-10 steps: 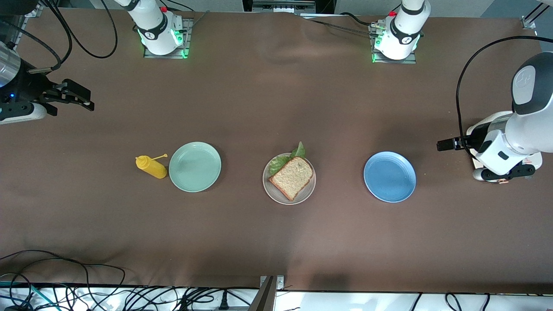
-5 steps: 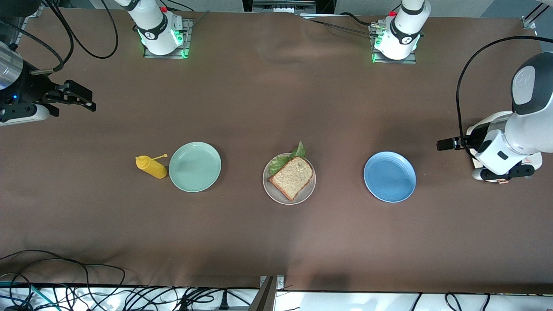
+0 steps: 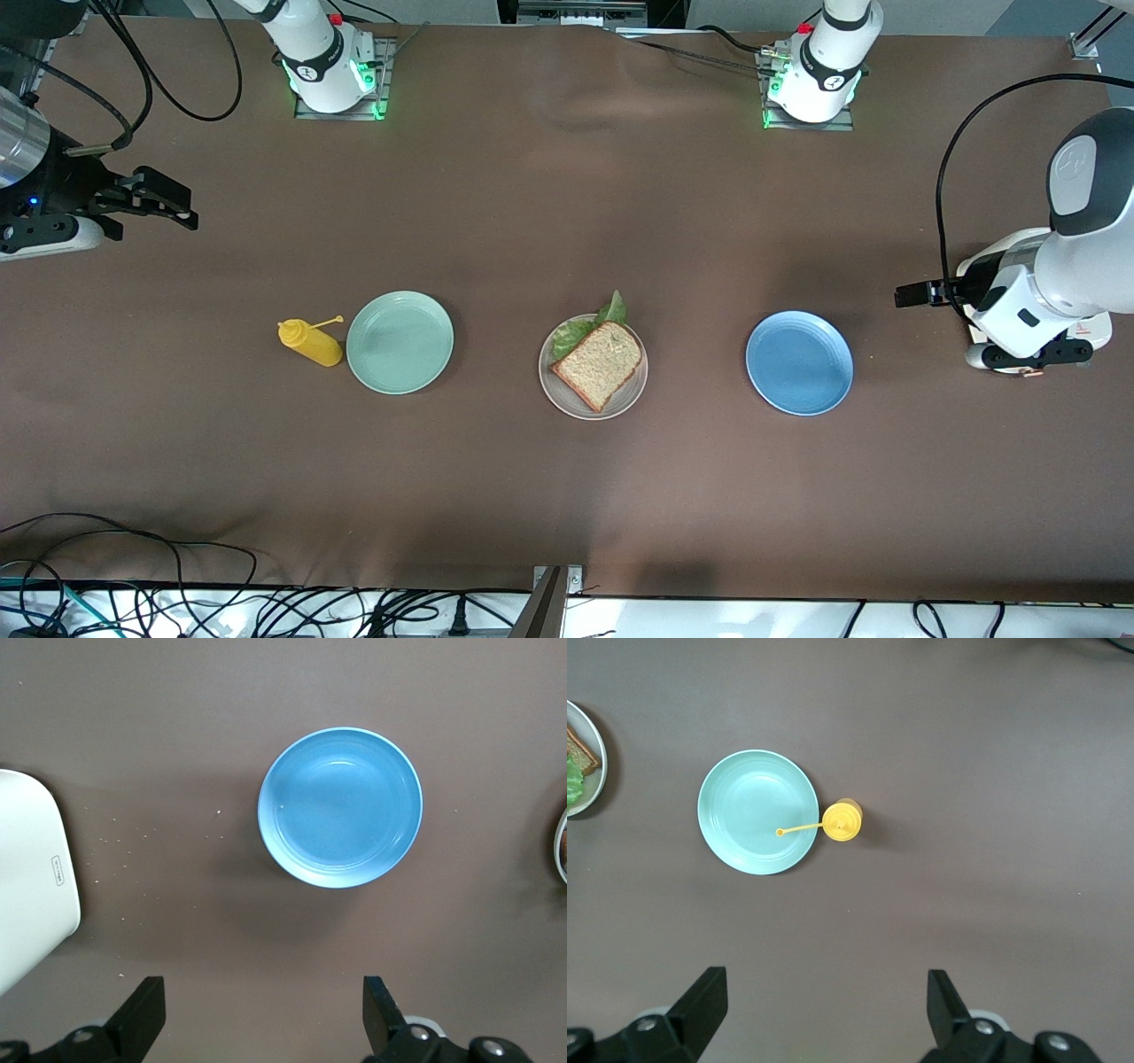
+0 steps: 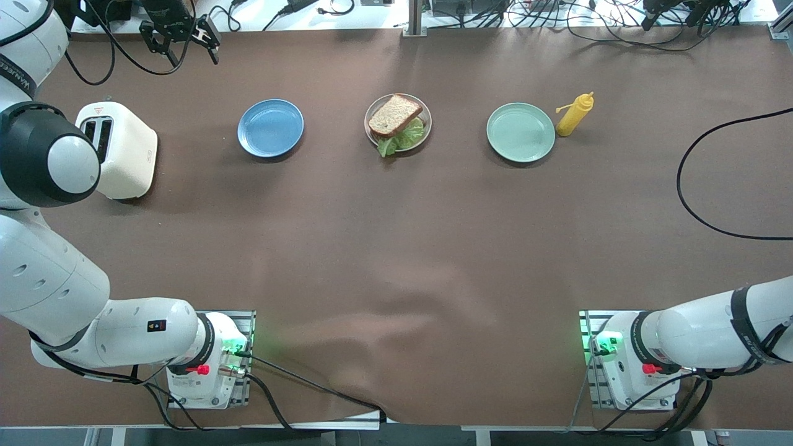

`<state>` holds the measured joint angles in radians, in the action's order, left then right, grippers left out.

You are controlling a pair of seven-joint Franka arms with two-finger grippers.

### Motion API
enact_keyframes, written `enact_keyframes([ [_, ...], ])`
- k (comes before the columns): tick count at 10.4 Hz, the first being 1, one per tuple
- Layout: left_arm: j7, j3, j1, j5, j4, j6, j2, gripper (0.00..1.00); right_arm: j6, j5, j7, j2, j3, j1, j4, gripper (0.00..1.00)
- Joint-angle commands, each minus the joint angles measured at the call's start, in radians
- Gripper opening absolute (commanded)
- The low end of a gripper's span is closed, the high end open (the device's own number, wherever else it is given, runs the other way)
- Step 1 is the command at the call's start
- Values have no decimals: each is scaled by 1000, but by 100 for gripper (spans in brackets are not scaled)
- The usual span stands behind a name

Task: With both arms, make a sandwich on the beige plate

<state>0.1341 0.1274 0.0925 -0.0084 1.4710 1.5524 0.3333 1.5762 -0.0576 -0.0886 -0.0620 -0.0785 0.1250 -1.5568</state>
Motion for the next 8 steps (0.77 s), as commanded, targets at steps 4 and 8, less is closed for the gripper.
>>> enact_keyframes([
  [4, -19, -8, -13, 25, 61, 6, -69, 97, -18, 15, 12, 4, -4, 2, 9, 100],
  [8, -21, -17, 1, 30, 54, 6, -83, 100, -19, 19, 4, 8, -10, 1, 9, 100],
])
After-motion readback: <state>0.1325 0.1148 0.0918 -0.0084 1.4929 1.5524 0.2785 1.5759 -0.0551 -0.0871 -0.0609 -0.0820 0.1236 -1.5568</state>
